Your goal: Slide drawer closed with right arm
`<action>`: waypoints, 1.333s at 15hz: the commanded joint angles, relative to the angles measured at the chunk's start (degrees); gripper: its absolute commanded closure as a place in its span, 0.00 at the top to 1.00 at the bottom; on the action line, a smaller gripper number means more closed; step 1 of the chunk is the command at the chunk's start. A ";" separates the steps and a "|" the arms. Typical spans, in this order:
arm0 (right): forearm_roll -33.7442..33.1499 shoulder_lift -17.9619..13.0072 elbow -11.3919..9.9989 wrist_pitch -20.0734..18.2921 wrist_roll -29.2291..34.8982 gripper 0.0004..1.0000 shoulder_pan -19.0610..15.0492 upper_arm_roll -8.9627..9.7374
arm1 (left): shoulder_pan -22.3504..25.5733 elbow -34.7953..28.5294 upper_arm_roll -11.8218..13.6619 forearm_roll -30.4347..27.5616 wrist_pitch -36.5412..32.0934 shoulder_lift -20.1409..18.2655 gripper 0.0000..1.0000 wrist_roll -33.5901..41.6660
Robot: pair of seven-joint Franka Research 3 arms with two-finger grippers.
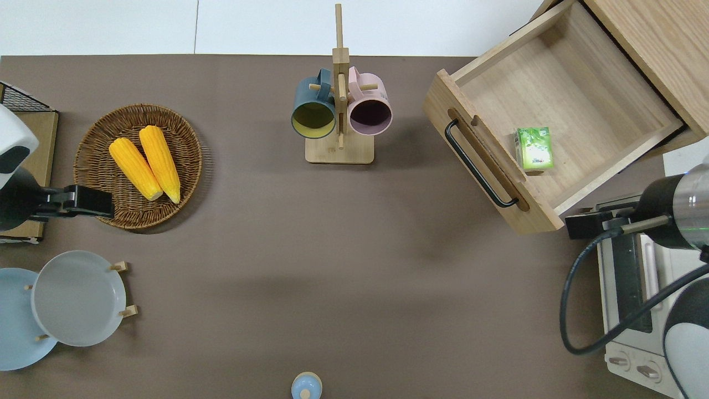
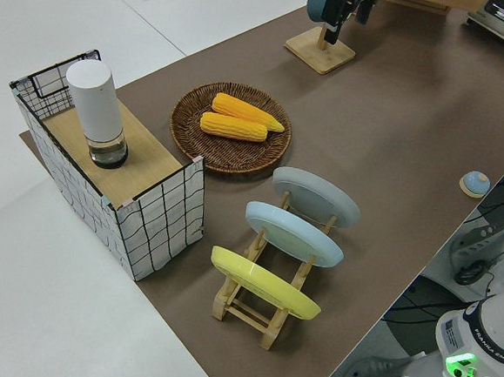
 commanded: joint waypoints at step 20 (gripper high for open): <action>-0.28 2.38 2.71 -2.99 8.54 0.97 8.85 -6.69 | 0.17 0.04 -1.28 0.73 -0.71 -0.59 1.00 0.28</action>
